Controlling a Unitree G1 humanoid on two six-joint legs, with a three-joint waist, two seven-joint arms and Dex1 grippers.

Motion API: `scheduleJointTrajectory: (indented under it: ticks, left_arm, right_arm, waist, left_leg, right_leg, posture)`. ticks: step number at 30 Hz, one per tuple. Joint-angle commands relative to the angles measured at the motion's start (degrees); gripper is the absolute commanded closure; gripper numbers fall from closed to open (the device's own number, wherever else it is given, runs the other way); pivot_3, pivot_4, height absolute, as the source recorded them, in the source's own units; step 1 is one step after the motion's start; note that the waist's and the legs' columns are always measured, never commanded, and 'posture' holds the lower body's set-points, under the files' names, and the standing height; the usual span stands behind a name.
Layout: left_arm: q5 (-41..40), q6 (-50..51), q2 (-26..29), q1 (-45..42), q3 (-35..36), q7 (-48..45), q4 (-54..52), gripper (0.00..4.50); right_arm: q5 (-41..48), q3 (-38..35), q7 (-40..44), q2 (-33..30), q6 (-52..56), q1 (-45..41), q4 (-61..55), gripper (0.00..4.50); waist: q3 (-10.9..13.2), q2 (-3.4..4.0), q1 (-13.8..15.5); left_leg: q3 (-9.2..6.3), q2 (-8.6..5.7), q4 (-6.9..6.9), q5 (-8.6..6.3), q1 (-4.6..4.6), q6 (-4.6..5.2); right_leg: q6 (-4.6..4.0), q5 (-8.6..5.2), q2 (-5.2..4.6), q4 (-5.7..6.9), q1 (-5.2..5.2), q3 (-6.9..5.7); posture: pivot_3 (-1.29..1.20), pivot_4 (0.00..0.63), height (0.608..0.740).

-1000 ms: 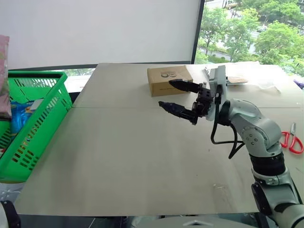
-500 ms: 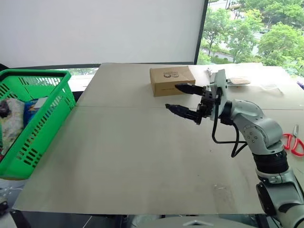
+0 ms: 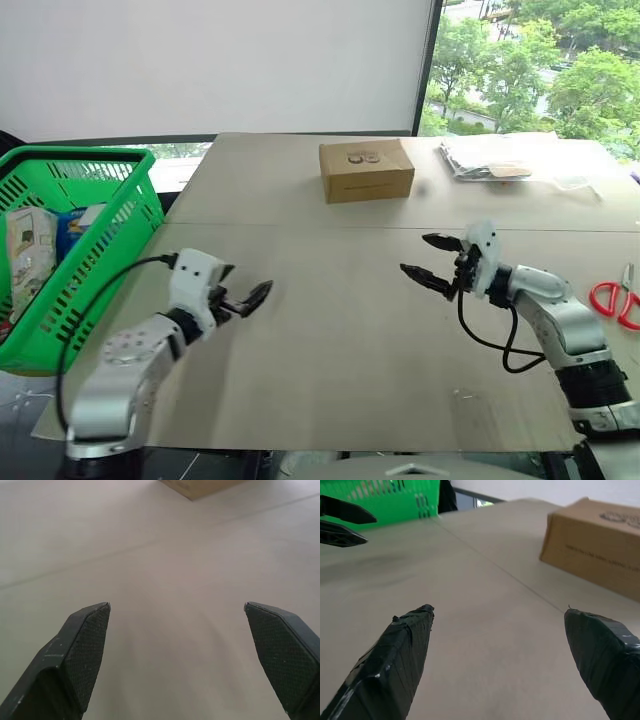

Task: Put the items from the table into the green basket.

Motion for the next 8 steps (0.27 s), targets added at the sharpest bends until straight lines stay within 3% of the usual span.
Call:
scheduleJointTrajectory:
  ticks: [1, 8]
  left_arm:
    - [-1.7, -3.3, -3.1, -0.1, 0.4, 0.9, 1.2, 0.06]
    - [-1.2, -5.5, -1.3, 2.7, -1.5, -2.2, 1.4, 0.06]
  right_arm:
    - [-2.2, -1.9, -1.8, -0.3, -4.0, 1.1, -0.4, 0.00]
    - [-4.3, -3.4, -5.4, 0.3, -6.1, 3.6, -0.5, 0.00]
  waist:
    - [0.0, 0.03, -0.2]
    - [0.0, 0.06, -1.6]
  left_leg:
    - [0.03, 0.04, 0.01, 0.01, 0.03, 0.00]
    - [0.16, 0.16, 0.02, 0.01, 0.13, 0.01]
  right_leg:
    - [0.00, 0.00, 0.03, 0.00, 0.02, 0.03]
    - [-0.01, -0.01, 0.12, 0.00, 0.09, 0.11]
  posture:
    - [0.12, 0.000, 0.740]
    - [0.10, 0.000, 0.740]
